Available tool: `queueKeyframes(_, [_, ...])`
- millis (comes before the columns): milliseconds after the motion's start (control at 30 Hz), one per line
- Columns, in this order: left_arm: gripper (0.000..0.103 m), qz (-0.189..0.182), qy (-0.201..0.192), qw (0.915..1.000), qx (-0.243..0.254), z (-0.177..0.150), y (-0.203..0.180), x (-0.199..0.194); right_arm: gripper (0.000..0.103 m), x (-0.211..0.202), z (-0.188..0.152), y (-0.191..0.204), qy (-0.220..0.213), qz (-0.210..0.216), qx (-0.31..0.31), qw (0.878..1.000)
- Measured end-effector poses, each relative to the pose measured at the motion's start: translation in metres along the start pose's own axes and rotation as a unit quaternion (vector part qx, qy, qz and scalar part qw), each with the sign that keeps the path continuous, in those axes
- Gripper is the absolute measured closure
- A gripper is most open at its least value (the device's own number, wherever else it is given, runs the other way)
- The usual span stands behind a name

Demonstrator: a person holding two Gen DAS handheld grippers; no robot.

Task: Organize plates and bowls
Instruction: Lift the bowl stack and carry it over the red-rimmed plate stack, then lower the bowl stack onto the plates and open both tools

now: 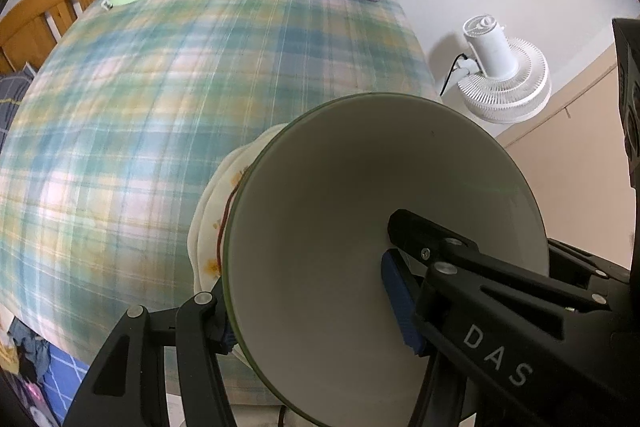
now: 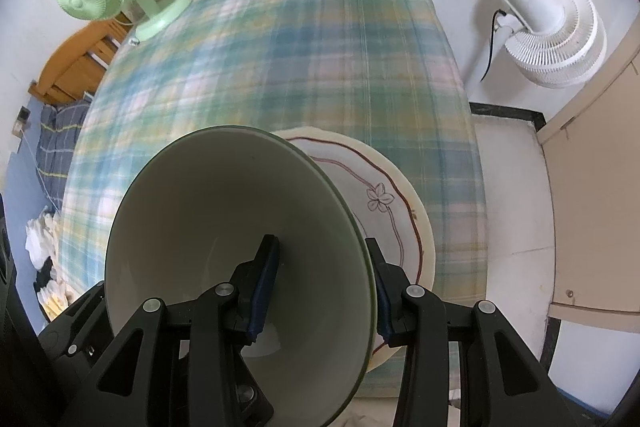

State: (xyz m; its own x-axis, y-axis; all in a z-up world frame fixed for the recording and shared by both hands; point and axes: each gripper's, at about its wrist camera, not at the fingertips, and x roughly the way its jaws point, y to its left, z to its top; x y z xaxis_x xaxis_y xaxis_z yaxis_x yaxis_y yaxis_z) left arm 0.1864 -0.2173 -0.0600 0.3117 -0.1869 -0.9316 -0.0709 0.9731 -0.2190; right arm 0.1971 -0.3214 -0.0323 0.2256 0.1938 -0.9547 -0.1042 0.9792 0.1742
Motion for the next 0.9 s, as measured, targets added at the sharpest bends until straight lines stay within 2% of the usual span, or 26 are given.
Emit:
queueKeyframes(200, [0.042,0.005,0.008,0.9999,-0.006,0.002,-0.002,0.008,0.057,0.013,0.004,-0.004,0.019,0.006,-0.003,1.000])
queueKeyframes(600, [0.042,0.010,0.000,0.9999,-0.008,0.003,-0.008,0.012,0.054,0.016,0.008,-0.008,0.011,0.012,0.000,1.000])
queueKeyframes(900, [0.031,0.041,-0.016,0.9990,0.004,-0.002,-0.010,0.010,0.053,0.014,0.000,-0.007,-0.016,0.005,-0.019,1.000])
